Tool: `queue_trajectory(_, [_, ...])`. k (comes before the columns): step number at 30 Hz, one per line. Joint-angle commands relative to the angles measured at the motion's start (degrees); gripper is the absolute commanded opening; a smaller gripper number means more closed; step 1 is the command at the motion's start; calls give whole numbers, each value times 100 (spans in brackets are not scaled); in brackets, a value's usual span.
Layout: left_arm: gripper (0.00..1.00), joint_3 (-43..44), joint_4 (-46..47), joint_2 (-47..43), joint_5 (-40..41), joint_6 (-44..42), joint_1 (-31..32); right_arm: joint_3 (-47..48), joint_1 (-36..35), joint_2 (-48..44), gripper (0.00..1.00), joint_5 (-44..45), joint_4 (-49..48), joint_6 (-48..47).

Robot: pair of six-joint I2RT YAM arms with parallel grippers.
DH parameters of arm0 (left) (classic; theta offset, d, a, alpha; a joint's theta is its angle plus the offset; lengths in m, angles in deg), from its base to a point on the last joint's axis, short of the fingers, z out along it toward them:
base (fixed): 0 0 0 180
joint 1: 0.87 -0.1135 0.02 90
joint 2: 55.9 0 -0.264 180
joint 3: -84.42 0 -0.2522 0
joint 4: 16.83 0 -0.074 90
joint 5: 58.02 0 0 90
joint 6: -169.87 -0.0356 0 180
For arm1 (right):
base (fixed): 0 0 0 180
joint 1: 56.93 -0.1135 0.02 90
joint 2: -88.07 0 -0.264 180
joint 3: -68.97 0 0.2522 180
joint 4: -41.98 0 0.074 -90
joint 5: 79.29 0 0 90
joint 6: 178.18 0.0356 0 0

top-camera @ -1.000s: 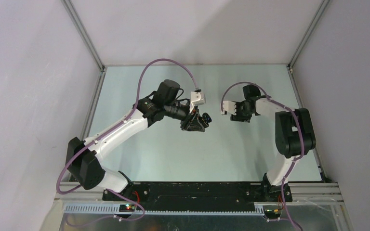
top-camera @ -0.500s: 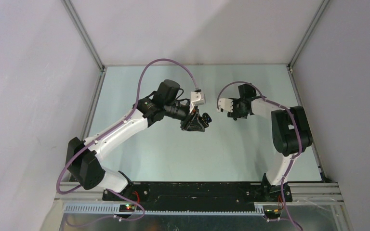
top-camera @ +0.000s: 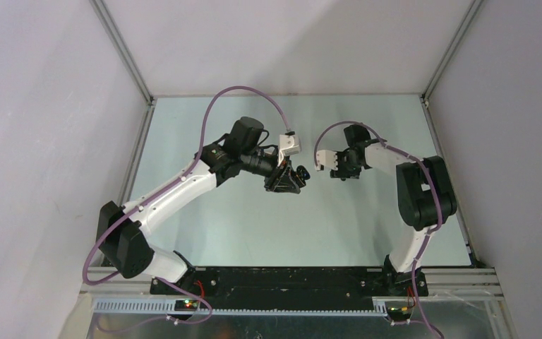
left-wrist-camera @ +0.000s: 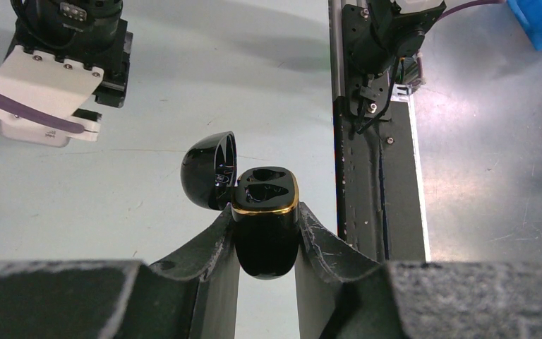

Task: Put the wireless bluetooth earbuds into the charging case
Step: Pick up the earbud from the center of the board.

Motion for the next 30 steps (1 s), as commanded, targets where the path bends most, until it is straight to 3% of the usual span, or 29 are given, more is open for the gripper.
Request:
queue_trajectory(1, [0,202,9,-217,-147,-119,24,-114,-150,99,49,-221,1022,13])
queue_trajectory(12, [0,210,-14,-201,-175,-140,18,-115,-274,57,49,256,1376,-7])
queue_trajectory(25, [0,227,-20,-185,-207,-119,26,-112,-439,-14,49,-147,1363,265])
queue_trajectory(30, [0,232,-25,-183,-213,-117,24,-113,-538,-14,44,-211,1085,439])
